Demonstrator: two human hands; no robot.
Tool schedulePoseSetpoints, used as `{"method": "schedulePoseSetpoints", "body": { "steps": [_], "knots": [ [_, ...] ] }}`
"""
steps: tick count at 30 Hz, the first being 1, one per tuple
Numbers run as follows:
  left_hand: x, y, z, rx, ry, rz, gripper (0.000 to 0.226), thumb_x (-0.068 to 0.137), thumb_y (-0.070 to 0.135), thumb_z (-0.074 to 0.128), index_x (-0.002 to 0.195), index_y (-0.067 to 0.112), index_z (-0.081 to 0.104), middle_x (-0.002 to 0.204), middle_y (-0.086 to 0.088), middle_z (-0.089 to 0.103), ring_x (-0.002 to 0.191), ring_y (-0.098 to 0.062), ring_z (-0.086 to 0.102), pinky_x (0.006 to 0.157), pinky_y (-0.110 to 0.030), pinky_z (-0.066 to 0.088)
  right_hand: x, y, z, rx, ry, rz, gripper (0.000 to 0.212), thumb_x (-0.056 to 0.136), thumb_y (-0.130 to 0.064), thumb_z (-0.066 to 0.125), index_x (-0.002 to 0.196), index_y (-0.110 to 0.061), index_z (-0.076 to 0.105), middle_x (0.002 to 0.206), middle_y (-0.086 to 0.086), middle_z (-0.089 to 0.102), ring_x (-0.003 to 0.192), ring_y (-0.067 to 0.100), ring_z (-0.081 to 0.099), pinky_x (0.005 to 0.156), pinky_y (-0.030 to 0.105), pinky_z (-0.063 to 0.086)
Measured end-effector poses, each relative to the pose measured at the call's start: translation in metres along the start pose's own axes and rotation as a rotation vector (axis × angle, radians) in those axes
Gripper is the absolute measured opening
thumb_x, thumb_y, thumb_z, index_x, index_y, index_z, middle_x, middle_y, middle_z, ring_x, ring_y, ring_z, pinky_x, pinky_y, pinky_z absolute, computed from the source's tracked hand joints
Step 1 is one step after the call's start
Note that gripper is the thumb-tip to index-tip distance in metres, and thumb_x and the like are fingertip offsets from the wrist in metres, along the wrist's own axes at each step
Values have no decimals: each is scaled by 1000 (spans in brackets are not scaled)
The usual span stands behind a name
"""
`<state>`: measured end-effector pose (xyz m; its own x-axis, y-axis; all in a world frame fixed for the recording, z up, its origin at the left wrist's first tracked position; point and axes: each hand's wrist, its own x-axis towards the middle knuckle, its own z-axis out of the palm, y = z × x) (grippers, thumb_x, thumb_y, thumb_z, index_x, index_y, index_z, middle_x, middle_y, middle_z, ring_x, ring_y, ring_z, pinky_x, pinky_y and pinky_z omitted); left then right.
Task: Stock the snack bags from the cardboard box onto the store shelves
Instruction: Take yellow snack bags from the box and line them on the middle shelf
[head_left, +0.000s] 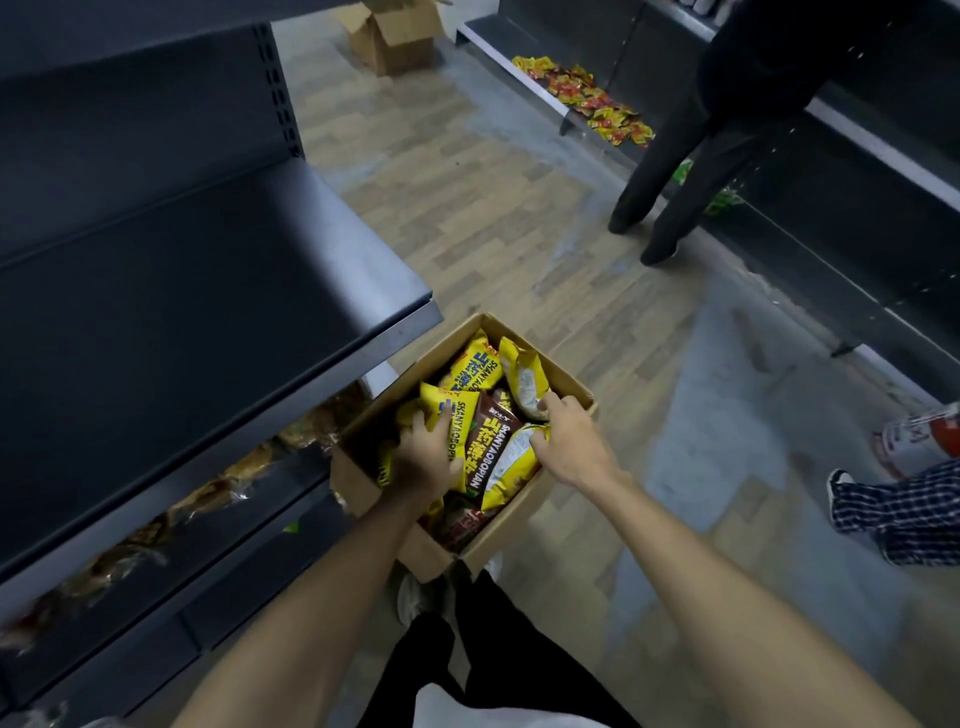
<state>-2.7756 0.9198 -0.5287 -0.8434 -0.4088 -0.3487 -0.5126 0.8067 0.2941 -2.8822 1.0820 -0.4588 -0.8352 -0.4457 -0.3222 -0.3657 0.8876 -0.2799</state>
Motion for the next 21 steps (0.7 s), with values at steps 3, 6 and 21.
{"method": "schedulePoseSetpoints", "body": {
  "steps": [3,6,21],
  "knots": [
    [6,2,7,3,-22,-32,86,86,49,63,154,28,14,144,-15,33,117,-30,50,87,-36,49,9,1,3,-34,25,-32,35,86,-25,56,119,-13,53,117,9,53,106,32,55,84,39,46],
    [15,6,12,-1,-28,-52,88,84,48,64,154,30,14,146,-15,32,116,-31,52,85,-37,50,20,-1,7,-35,35,-67,33,87,-26,56,118,-14,54,115,9,52,106,31,55,82,40,47],
    [30,13,7,-60,-45,-112,78,87,34,59,153,34,17,132,-12,45,106,-31,59,83,-36,50,28,11,18,-26,-23,-62,36,88,-27,55,123,-16,53,118,7,50,108,27,52,83,40,49]
  ]
}}
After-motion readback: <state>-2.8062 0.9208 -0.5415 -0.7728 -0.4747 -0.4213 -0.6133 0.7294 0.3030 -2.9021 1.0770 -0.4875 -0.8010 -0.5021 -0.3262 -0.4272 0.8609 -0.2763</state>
